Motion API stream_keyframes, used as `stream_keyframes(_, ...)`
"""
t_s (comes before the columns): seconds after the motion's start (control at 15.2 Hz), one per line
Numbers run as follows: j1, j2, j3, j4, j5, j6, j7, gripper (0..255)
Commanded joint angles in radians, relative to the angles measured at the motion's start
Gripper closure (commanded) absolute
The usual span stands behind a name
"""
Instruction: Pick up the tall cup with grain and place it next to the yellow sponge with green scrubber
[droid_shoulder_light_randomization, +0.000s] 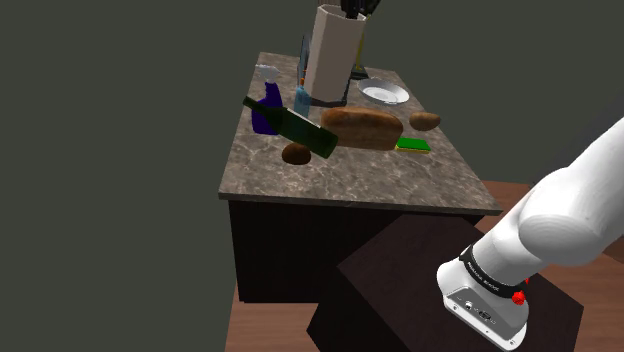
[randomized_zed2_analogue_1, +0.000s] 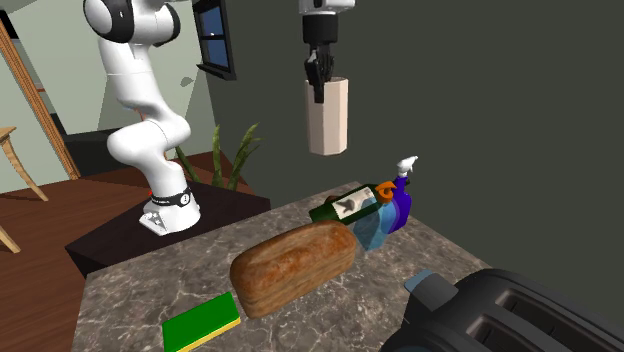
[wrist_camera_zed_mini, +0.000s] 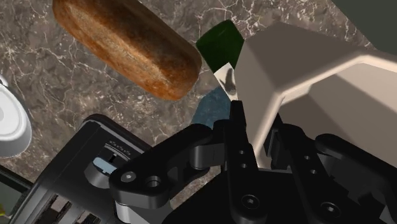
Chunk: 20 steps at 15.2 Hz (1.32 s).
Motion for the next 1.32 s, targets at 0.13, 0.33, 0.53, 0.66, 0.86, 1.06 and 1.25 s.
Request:
stream_keyframes(0.13,-0.032,-0.135,-0.04,-0.151,0.008,0.016,-0.074,255)
stream_keyframes(0.33,-0.054,-0.219,-0.075,-0.237,0.005,0.018,-0.13,255)
stream_keyframes(0.53,-0.075,-0.295,-0.112,-0.311,-0.005,0.015,-0.187,255)
stream_keyframes(0.66,-0.09,-0.342,-0.138,-0.353,-0.015,0.01,-0.225,255)
stream_keyframes(0.86,-0.111,-0.407,-0.179,-0.408,-0.034,-0.001,-0.284,255)
stream_keyframes(1.06,-0.118,-0.434,-0.192,-0.456,-0.042,0.022,-0.301,255)
stream_keyframes(1.25,-0.119,-0.444,-0.193,-0.506,-0.043,0.061,-0.301,255)
